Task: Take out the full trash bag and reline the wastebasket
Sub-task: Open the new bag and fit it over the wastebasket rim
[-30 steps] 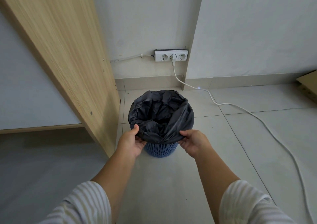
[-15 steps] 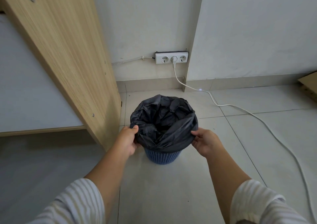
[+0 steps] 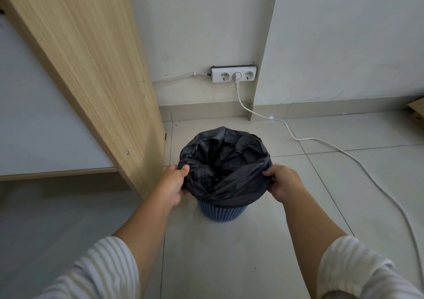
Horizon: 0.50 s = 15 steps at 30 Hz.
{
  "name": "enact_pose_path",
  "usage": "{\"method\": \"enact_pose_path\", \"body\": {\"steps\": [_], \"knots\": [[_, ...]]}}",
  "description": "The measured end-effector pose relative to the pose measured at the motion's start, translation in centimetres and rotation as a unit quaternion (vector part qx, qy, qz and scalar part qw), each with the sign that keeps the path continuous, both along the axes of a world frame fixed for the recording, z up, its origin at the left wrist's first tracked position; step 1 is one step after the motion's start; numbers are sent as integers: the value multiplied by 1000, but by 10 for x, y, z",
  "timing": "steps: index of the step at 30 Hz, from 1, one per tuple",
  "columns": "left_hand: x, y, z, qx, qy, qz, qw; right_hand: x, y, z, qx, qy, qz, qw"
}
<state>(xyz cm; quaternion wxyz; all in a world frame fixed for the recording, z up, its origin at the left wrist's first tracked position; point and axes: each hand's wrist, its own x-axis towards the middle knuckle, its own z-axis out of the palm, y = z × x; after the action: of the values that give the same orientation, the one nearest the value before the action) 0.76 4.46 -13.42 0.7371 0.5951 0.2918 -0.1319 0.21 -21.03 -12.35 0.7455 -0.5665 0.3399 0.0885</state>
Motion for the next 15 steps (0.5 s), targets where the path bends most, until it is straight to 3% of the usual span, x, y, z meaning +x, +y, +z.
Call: {"method": "enact_pose_path", "body": {"steps": [3,10,15], "knots": [[2,-1,-4,-8,-14,18,1000,8,7,9,-161,-34,52,985],[13,2,-1,26,-65,23,997,5,16,13,-200,-66,71,975],[25,12,1,86,-86,-10,992,-15,28,-5,-359,-101,101,923]]}}
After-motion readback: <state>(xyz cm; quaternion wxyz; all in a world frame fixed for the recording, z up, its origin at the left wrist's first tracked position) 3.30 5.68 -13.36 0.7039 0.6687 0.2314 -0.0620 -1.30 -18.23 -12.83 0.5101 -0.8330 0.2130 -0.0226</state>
